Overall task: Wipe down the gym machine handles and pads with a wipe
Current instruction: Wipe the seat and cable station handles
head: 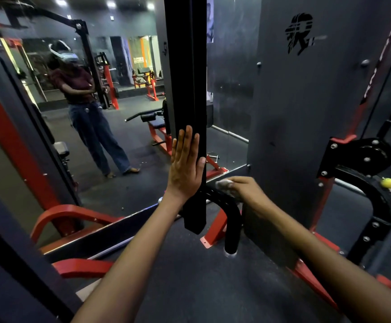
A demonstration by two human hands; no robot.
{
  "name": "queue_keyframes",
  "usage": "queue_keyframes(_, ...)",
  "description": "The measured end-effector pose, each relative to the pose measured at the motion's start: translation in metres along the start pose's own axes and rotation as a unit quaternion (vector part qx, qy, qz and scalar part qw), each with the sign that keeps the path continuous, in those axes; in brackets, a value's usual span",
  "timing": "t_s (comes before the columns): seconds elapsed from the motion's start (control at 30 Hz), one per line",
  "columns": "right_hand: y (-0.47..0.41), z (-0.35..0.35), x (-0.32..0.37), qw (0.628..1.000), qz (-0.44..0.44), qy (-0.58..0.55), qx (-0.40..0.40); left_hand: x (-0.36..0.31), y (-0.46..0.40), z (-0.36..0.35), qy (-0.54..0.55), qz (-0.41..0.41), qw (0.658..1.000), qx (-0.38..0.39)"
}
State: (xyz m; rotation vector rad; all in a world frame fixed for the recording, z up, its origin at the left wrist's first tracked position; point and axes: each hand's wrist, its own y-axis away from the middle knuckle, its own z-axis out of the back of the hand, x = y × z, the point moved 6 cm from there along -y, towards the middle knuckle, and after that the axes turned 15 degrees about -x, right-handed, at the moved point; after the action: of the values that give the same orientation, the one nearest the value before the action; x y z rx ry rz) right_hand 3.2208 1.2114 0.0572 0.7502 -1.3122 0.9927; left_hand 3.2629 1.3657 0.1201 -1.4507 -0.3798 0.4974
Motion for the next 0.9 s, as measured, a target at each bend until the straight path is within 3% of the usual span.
queue_keyframes(0.13, -0.005, -0.028, -0.013, 0.997, -0.036, 0.012, 0.070, 0.009, 0.017, 0.000, 0.008, -0.003, 0.999, 0.035)
queue_keyframes(0.33, 0.021, -0.001, -0.040, 0.984, -0.079, -0.119, 0.111, 0.006, 0.021, -0.004, 0.012, 0.000, 1.000, 0.017)
queue_keyframes(0.47, -0.002, -0.017, -0.021, 0.994, -0.036, -0.049, 0.088, 0.009, 0.022, -0.006, -0.004, -0.007, 1.000, 0.013)
queue_keyframes(0.67, 0.006, -0.010, -0.050, 0.992, -0.029, -0.097, 0.074, 0.009, 0.025, -0.009, -0.004, 0.003, 1.000, 0.015)
queue_keyframes(0.73, 0.012, 0.005, -0.069, 0.989, -0.065, -0.117, 0.061, 0.011, 0.025, -0.010, -0.002, 0.002, 1.000, 0.014)
queue_keyframes(0.8, 0.003, 0.020, -0.078, 0.993, -0.065, -0.095, 0.000, 0.011, 0.025, -0.011, 0.000, 0.001, 1.000, 0.012)
queue_keyframes(0.9, -0.017, 0.034, -0.051, 0.991, 0.048, -0.039, -0.118, 0.011, 0.026, -0.013, 0.006, 0.001, 1.000, 0.010)
